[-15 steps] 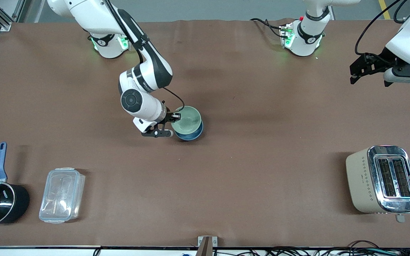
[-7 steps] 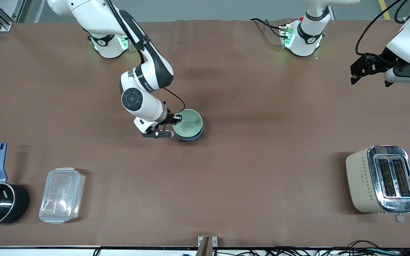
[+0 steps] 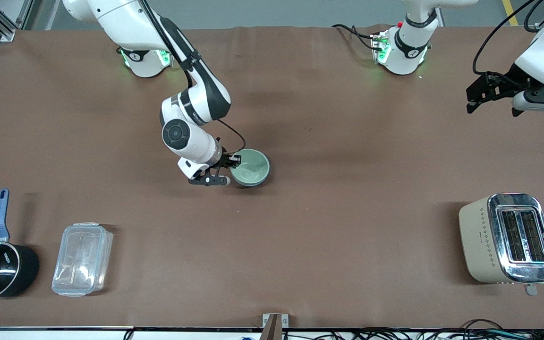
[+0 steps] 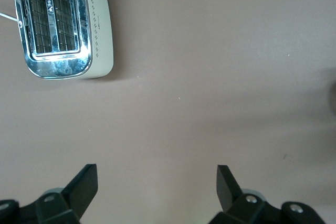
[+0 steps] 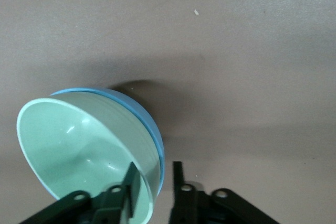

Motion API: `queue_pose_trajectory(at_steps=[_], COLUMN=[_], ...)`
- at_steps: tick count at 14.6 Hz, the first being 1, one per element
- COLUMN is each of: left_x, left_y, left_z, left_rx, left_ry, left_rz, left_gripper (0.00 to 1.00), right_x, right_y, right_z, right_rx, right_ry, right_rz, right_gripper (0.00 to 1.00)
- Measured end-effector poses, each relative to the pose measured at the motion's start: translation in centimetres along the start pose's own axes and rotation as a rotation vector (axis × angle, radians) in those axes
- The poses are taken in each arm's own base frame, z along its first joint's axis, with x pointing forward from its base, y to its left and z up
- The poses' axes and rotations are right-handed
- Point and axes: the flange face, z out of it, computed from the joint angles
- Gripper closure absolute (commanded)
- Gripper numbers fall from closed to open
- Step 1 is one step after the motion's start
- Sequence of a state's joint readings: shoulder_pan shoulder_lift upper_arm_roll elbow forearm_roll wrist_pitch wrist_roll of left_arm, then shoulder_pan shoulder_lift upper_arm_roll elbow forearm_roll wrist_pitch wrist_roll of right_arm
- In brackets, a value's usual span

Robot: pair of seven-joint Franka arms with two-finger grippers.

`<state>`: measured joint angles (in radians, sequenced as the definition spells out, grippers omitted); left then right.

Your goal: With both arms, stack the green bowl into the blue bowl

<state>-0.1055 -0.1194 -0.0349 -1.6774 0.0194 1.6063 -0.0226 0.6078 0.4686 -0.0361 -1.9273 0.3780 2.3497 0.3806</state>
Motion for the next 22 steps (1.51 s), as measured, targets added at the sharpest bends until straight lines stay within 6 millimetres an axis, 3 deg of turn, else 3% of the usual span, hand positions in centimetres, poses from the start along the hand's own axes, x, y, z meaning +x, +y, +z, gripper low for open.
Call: queue_pose_trajectory(at_steps=[2, 4, 10, 13, 16, 19, 22], left_x=[0.1, 0.2, 0.2, 0.5, 2.1, 3.4, 3.5], left_y=[-0.1, -0.6, -3.3, -3.2, -3.2, -2.8, -2.7], left_z=[0.2, 0.3, 0.0, -0.2, -0.9, -0.3, 0.0], left_rx=[0.0, 0.0, 0.003, 0.003, 0.002, 0.0, -0.001], left_ry=[-0.004, -0.006, 0.005, 0.012, 0.037, 0.031, 0.02], left_rz=[-0.003, -0.011, 0.008, 0.009, 0.011, 0.02, 0.023], left_gripper=[0.0, 0.0, 0.0, 0.0, 0.0, 0.0, 0.0], right_x=[0.4, 1.6, 5.2, 4.9, 5.0, 4.9, 2.7], right_y=[0.8, 2.6, 12.2, 13.9, 15.5, 18.9, 22.0], right_z=[-0.6, -3.5, -19.4, -23.0, -26.9, -33.1, -38.5], right_rx=[-0.01, -0.002, 0.041, -0.028, -0.036, -0.103, -0.149], right_ry=[-0.026, -0.048, 0.0, 0.043, 0.064, 0.133, 0.186], right_rz=[0.014, 0.048, 0.094, 0.071, 0.089, 0.114, 0.108], right_gripper=[0.0, 0.0, 0.0, 0.0, 0.0, 0.0, 0.0])
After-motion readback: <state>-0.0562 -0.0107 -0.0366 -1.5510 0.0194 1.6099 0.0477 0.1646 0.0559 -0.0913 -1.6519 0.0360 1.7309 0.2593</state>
